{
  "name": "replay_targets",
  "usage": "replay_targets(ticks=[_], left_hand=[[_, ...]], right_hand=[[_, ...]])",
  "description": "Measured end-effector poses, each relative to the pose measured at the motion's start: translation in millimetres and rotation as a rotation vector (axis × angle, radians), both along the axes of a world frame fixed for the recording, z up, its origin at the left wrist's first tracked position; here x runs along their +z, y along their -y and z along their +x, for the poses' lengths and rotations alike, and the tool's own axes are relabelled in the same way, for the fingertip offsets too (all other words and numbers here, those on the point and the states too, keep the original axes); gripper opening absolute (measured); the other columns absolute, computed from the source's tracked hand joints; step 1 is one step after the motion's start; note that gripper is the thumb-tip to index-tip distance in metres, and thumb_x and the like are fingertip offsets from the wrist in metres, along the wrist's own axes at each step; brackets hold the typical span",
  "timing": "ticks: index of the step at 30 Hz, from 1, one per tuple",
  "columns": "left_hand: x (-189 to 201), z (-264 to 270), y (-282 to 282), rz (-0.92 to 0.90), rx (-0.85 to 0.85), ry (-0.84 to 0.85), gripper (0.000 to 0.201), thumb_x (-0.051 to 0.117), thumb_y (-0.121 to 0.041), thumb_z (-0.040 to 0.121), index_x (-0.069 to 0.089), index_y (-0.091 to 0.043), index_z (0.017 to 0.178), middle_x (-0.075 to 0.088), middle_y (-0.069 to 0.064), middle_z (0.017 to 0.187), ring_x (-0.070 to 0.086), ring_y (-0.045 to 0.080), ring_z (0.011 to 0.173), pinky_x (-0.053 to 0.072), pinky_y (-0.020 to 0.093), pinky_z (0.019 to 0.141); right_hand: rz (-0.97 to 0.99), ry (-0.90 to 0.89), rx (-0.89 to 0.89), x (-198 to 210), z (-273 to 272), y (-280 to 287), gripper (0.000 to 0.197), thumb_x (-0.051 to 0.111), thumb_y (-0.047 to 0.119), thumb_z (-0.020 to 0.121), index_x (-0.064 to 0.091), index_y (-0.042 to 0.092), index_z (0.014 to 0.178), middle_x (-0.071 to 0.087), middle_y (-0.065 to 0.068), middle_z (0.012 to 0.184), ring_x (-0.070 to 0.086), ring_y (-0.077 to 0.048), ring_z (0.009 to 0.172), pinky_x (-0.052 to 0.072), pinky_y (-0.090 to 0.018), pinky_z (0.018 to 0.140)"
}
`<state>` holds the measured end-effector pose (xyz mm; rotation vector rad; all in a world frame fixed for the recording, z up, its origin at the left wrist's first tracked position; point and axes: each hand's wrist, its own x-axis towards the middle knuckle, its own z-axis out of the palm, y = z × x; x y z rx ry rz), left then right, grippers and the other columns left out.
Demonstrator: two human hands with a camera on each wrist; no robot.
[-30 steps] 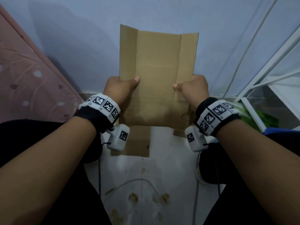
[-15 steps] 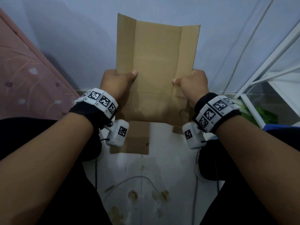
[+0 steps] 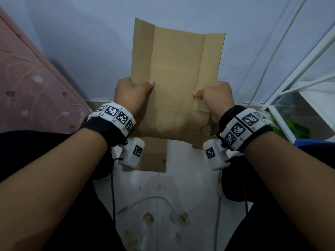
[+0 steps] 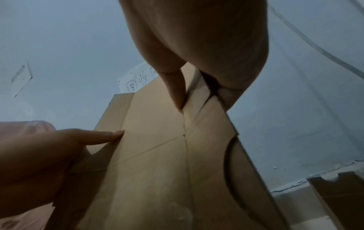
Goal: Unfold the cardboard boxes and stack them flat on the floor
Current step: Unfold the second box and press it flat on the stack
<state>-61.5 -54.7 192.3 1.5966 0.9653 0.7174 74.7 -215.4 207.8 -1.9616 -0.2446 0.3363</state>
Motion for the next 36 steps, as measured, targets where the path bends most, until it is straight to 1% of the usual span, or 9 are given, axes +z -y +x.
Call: replay_targets(ticks=[2, 4, 7, 10, 13, 16, 23, 29, 36], left_hand=[[-8.1, 0.3, 6.2, 0.007, 0.017, -0.002, 0.031, 0.077, -0.04, 0.082, 0.074, -0.018, 0.104, 0.075, -0.006, 0.096, 0.071, 0.014, 0.087, 0.057, 0.032, 0.085], [-16.9, 0.0, 12.9, 0.009, 0.018, -0.007, 0.025, 0.075, -0.039, 0.084, 0.073, -0.02, 0.101, 0.073, -0.008, 0.093, 0.069, 0.013, 0.086, 0.056, 0.031, 0.085], [-17.3, -0.6, 12.1, -0.001, -0.032, -0.017, 0.022, 0.075, -0.039, 0.087, 0.07, -0.023, 0.1, 0.071, -0.01, 0.091, 0.068, 0.009, 0.086, 0.053, 0.026, 0.077], [-8.1, -0.1, 2.9, 0.012, -0.034, -0.02, 0.025, 0.077, -0.042, 0.084, 0.071, -0.023, 0.099, 0.072, -0.011, 0.092, 0.069, 0.011, 0.087, 0.053, 0.026, 0.076], [-10.7, 1.0, 7.4, 0.062, 0.006, -0.01, 0.024, 0.075, -0.04, 0.086, 0.07, -0.023, 0.103, 0.068, -0.014, 0.089, 0.065, 0.008, 0.083, 0.049, 0.022, 0.073], [-22.7, -0.4, 17.9, 0.083, 0.012, -0.015, 0.024, 0.073, -0.038, 0.089, 0.07, -0.021, 0.106, 0.068, -0.009, 0.093, 0.065, 0.013, 0.088, 0.049, 0.024, 0.08], [-10.7, -0.5, 3.1, 0.044, -0.032, -0.017, 0.031, 0.077, -0.042, 0.084, 0.073, -0.02, 0.107, 0.072, -0.012, 0.093, 0.069, 0.009, 0.089, 0.054, 0.026, 0.078], [-22.6, -1.5, 14.0, 0.038, -0.012, -0.015, 0.032, 0.074, -0.038, 0.088, 0.072, -0.017, 0.112, 0.069, -0.01, 0.091, 0.067, 0.015, 0.09, 0.051, 0.027, 0.083], [-10.8, -6.8, 3.1, 0.028, -0.083, -0.039, 0.026, 0.077, -0.043, 0.084, 0.073, -0.023, 0.1, 0.075, -0.007, 0.096, 0.071, 0.015, 0.092, 0.057, 0.033, 0.088]], right_hand=[[-0.042, 0.049, -0.006, -3.4, -3.2, 2.5, 0.017, 0.072, 0.006, 0.076, 0.055, 0.005, 0.077, 0.061, -0.008, 0.078, 0.06, -0.024, 0.073, 0.051, -0.03, 0.066], [-0.069, 0.085, -0.02, -8.3, -4.3, 5.8, 0.025, 0.066, 0.003, 0.08, 0.045, 0.013, 0.071, 0.047, -0.002, 0.069, 0.047, -0.018, 0.064, 0.038, -0.026, 0.054], [-0.08, 0.063, 0.007, -0.2, -1.8, 7.1, 0.013, 0.07, 0.004, 0.077, 0.058, 0.003, 0.084, 0.062, -0.009, 0.084, 0.06, -0.024, 0.077, 0.055, -0.035, 0.071], [-0.025, -0.012, 0.01, 8.0, 1.1, 5.5, 0.045, 0.076, 0.01, 0.068, 0.065, -0.001, 0.11, 0.069, -0.014, 0.106, 0.067, -0.031, 0.096, 0.058, -0.047, 0.089], [-0.051, 0.061, 0.01, 3.4, -2.6, 5.0, 0.022, 0.072, 0.008, 0.073, 0.061, -0.003, 0.089, 0.066, -0.011, 0.086, 0.065, -0.027, 0.078, 0.057, -0.035, 0.072], [-0.11, 0.127, -0.005, -8.5, -5.8, 8.4, 0.02, 0.062, 0.003, 0.082, 0.046, 0.009, 0.073, 0.047, -0.002, 0.069, 0.046, -0.018, 0.062, 0.037, -0.025, 0.052], [-0.06, 0.019, 0.05, 5.6, 5.4, 8.5, 0.023, 0.077, 0.012, 0.07, 0.059, 0.007, 0.082, 0.064, -0.007, 0.087, 0.064, -0.027, 0.084, 0.057, -0.038, 0.078], [-0.136, 0.147, 0.03, -7.2, -4.1, 10.7, 0.025, 0.062, 0.005, 0.083, 0.042, 0.013, 0.07, 0.046, 0.001, 0.069, 0.045, -0.015, 0.06, 0.034, -0.025, 0.05], [-0.127, 0.049, 0.086, 11.5, 8.0, 12.8, 0.019, 0.073, 0.009, 0.08, 0.054, 0.007, 0.078, 0.055, -0.005, 0.08, 0.057, -0.023, 0.074, 0.051, -0.034, 0.073]])
